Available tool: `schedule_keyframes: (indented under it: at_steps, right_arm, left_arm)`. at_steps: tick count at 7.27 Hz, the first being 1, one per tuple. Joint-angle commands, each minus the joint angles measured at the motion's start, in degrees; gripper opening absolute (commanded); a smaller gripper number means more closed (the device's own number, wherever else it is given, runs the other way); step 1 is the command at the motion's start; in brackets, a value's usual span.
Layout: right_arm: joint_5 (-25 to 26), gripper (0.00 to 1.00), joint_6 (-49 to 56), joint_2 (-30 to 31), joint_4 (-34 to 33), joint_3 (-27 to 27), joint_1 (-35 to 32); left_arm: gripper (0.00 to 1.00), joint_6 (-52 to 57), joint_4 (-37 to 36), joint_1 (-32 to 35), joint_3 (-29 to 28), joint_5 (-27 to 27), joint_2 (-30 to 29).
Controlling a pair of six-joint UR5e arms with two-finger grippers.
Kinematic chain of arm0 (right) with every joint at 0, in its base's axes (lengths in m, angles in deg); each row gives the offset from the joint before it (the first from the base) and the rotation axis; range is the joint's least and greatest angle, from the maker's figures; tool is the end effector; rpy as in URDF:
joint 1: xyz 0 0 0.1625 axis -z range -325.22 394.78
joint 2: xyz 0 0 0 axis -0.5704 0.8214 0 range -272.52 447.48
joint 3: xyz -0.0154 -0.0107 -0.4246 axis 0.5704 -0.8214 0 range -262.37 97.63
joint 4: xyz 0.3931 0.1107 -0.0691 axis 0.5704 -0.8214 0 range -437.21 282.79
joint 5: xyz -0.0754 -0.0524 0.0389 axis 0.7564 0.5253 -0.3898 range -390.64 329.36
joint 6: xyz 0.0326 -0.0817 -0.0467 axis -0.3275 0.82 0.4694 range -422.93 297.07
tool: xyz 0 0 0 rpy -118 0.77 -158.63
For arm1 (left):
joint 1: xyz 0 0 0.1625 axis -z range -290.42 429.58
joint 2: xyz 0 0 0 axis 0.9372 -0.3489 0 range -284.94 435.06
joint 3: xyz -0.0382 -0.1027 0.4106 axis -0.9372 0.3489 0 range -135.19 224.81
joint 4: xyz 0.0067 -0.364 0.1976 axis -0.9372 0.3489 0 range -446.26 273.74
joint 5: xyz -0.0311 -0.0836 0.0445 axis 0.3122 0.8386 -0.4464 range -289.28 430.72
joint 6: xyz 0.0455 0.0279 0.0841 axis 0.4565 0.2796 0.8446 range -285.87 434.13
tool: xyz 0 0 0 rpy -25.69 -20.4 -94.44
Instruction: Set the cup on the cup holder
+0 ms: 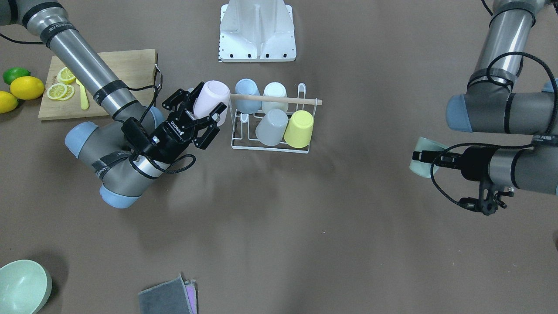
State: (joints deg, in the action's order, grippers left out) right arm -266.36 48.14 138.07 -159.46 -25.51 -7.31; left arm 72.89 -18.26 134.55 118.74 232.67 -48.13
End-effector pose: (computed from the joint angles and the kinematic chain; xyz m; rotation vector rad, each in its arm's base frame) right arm -0.4948 -0.5510 0.3441 -1.5950 2.3868 0.9344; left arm 0.2629 -0.6543 0.4419 -0.3585 1.2109 0.3053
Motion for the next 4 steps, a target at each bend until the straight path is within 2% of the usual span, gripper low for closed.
schedule_keyframes:
  at_steps: [1,4]
  right_arm:
    - [-0.1,0.19,0.1,-2.4,0.0,-1.6,0.7]
    - [0.7,0.19,8.6,-3.7,-2.5,-1.8,1.4]
  left_arm:
    - [0.07,-10.5,21.5,0.1,0.1,0.2,0.4]
    - [0.07,-18.8,38.5,0.0,0.6,0.0,-0.3]
